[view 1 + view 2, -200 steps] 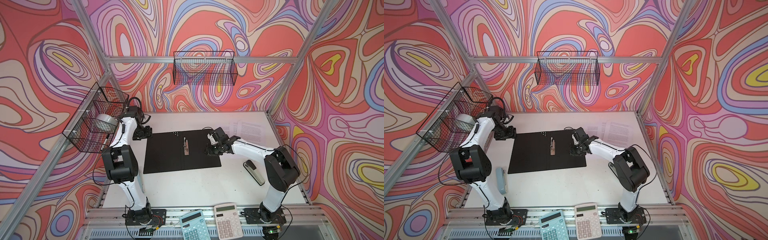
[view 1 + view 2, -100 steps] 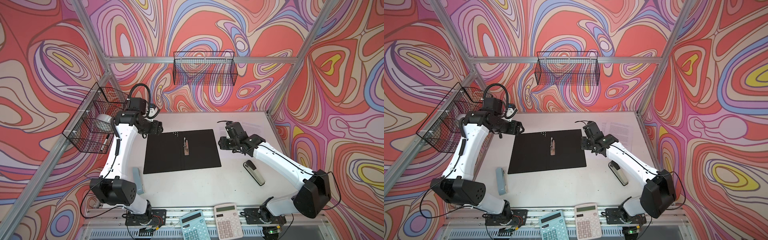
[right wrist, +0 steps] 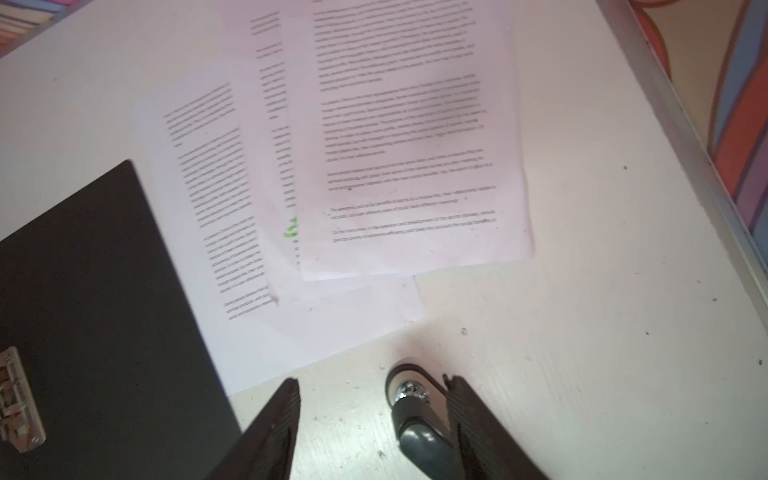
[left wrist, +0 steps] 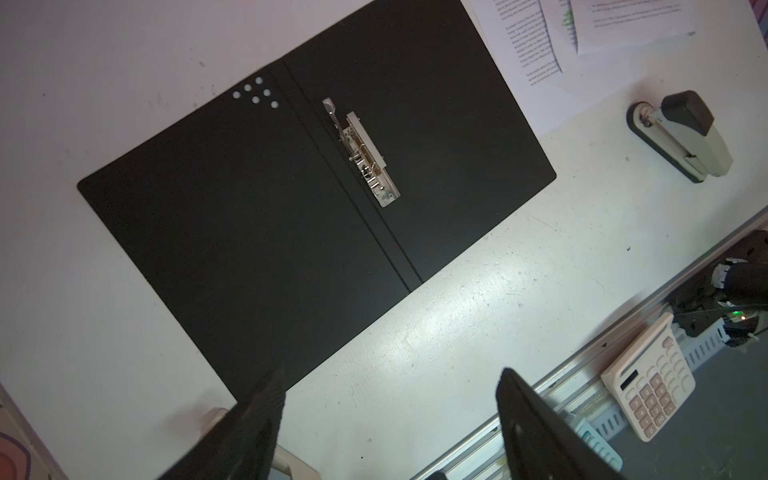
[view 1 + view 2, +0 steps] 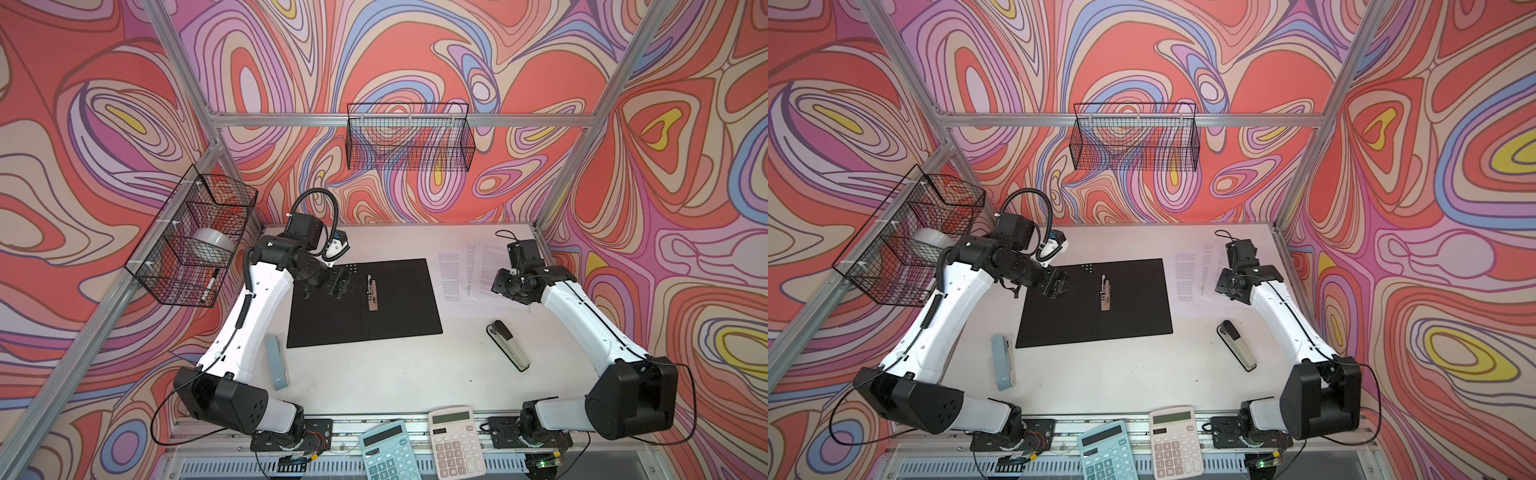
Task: Put the files into the folder
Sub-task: 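Reach the right gripper to the paper stack and pinch the top sheet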
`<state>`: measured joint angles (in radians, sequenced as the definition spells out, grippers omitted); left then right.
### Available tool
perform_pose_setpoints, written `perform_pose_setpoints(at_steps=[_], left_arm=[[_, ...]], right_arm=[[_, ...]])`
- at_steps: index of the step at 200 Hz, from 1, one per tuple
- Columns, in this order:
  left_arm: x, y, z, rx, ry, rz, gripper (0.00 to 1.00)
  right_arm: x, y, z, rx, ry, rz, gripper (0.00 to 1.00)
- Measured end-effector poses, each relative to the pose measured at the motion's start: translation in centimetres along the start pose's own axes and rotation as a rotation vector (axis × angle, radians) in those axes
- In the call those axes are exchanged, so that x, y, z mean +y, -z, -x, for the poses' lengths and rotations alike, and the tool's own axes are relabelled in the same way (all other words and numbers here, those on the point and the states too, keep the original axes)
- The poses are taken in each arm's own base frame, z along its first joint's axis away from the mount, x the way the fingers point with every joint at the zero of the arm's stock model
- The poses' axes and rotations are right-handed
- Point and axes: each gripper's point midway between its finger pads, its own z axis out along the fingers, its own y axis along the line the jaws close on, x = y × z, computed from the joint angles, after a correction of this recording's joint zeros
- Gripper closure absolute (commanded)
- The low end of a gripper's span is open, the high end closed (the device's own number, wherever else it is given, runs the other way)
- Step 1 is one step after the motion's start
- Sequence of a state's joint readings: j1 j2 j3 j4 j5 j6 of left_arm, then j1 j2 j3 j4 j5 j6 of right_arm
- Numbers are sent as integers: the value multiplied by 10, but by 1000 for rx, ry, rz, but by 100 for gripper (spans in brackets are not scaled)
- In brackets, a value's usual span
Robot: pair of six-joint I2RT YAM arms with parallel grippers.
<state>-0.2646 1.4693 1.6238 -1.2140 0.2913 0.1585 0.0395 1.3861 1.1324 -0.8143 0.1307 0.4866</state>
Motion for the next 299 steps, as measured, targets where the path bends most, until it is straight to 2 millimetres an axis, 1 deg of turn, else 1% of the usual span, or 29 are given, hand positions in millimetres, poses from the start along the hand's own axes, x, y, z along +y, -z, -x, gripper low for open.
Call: perform_pose_setpoints(at_steps=[15, 34, 55, 68, 88, 108, 147, 158, 169, 183, 205, 250, 299], left_arm=[[-2, -12, 3, 30, -5, -19, 19], [-1, -33, 7, 75, 3, -48, 19], [-1, -53, 8, 118, 11, -73, 18], [-1, -61, 9, 129, 10, -84, 18], [-3, -68, 10, 139, 5, -96, 18], [-4, -73, 10, 149, 5, -110, 18], [-4, -75, 12, 144, 1, -114, 19], [-3, -75, 13, 139, 0, -114, 19], [-3, -76, 14, 136, -1, -114, 19], [-3, -76, 15, 134, 2, -113, 19], [-3, -76, 15, 133, 5, -112, 19], [-2, -77, 15, 134, 10, -108, 19], [-1, -82, 14, 141, 15, -106, 19]], right_arm=[[-23, -10, 5, 18, -76, -24, 40], [-44, -21, 13, 28, -143, -46, 40], [-58, -35, 19, 40, -179, -64, 40], [-64, -47, 21, 51, -193, -69, 40], [-71, -63, 25, 74, -199, -87, 40], [-76, -80, 35, 76, -201, -103, 40], [-89, -113, 45, 102, -217, -113, 40], [-92, -123, 47, 109, -224, -105, 40], [-94, -132, 46, 125, -231, -95, 40], [-95, -140, 44, 146, -234, -81, 40], [-91, -150, 47, 161, -229, -55, 40], [-81, -159, 50, 181, -210, 1, 41], [-79, -162, 49, 193, -189, 10, 44]])
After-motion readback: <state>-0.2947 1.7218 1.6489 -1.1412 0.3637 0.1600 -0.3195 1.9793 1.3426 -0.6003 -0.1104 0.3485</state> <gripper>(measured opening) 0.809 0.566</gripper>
